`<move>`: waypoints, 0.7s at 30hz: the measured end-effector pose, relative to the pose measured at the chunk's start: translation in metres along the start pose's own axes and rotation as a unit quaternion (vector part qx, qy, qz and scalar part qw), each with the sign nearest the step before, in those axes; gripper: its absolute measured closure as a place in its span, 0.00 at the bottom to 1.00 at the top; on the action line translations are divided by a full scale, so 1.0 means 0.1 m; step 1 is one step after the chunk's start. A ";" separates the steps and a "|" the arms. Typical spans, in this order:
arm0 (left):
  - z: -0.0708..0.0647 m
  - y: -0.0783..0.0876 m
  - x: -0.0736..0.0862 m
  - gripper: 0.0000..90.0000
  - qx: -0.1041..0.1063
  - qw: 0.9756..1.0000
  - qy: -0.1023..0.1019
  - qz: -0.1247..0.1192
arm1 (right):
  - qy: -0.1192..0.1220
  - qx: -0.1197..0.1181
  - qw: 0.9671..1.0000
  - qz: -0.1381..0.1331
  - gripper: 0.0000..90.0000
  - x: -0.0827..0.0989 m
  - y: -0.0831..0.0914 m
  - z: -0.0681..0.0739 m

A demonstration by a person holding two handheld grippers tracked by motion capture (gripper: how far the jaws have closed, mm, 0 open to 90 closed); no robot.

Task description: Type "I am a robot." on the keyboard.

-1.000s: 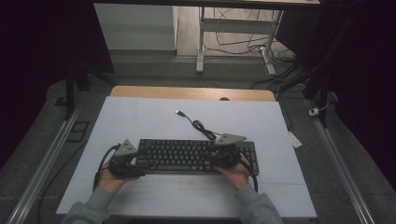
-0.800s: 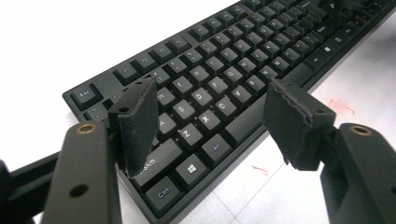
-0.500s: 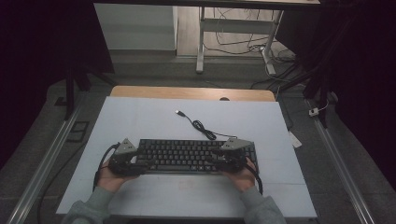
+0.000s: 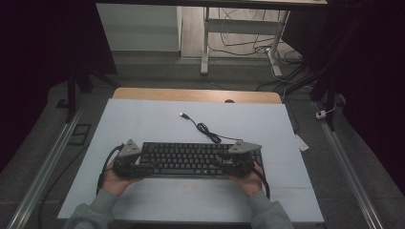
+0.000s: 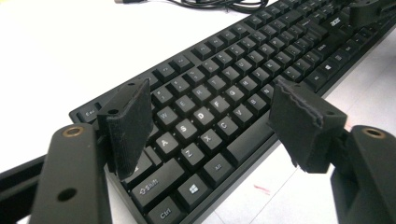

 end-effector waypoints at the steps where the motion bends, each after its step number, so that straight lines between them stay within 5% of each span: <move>1: 0.00 0.00 -0.01 0.34 0.001 1.000 0.001 0.000 | 0.000 0.000 1.000 0.001 0.63 0.00 0.00 0.00; 10: 0.00 -0.12 -0.07 0.40 0.011 1.000 0.001 0.017 | -0.001 -0.001 1.000 0.002 0.63 0.00 -0.02 0.00; 21: -0.11 -0.31 -0.20 0.73 0.052 0.998 -0.019 0.021 | -0.001 0.002 1.000 0.005 0.63 0.00 -0.02 -0.01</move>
Point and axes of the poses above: each handheld gripper's, and its own axes: y roughly backward along the jaws, x roughly out of its underside, z roughly to its left, the point moved 4 cm from there along -y, roughly forward along the jaws, and after that the axes turned 5 degrees about z, right-handed, at the moved point
